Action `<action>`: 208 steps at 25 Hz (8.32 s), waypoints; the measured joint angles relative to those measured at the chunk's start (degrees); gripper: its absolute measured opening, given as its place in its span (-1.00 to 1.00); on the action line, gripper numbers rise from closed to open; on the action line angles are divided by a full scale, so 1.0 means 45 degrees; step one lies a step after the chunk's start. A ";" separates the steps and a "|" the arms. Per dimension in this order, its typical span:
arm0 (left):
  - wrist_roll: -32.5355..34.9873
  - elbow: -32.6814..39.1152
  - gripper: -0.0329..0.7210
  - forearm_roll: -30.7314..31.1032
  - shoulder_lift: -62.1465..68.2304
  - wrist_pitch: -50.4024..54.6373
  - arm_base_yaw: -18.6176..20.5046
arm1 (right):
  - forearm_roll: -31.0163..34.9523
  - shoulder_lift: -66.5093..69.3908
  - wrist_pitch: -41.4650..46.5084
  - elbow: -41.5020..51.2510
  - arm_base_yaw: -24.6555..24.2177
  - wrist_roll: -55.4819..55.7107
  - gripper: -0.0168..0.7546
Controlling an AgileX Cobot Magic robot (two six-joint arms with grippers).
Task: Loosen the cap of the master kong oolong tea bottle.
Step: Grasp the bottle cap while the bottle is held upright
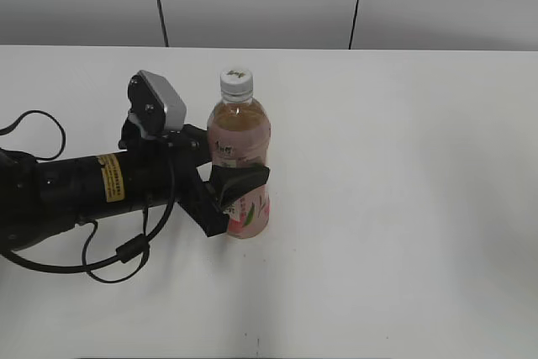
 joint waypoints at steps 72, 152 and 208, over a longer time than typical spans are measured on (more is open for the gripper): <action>-0.0050 0.0123 0.12 0.0114 0.0027 -0.0376 0.0000 | -0.3270 1.4329 0.1671 -1.3889 0.9118 0.6871 0.01; -0.0038 0.0123 0.11 0.0105 0.0027 -0.0395 0.0000 | -0.3394 1.4395 0.1695 -1.3636 0.9146 -0.3432 -0.23; -0.0052 0.0123 0.11 0.0114 0.0027 -0.0406 0.0046 | -0.2402 1.3688 0.1712 -1.3698 0.9251 -1.4209 0.52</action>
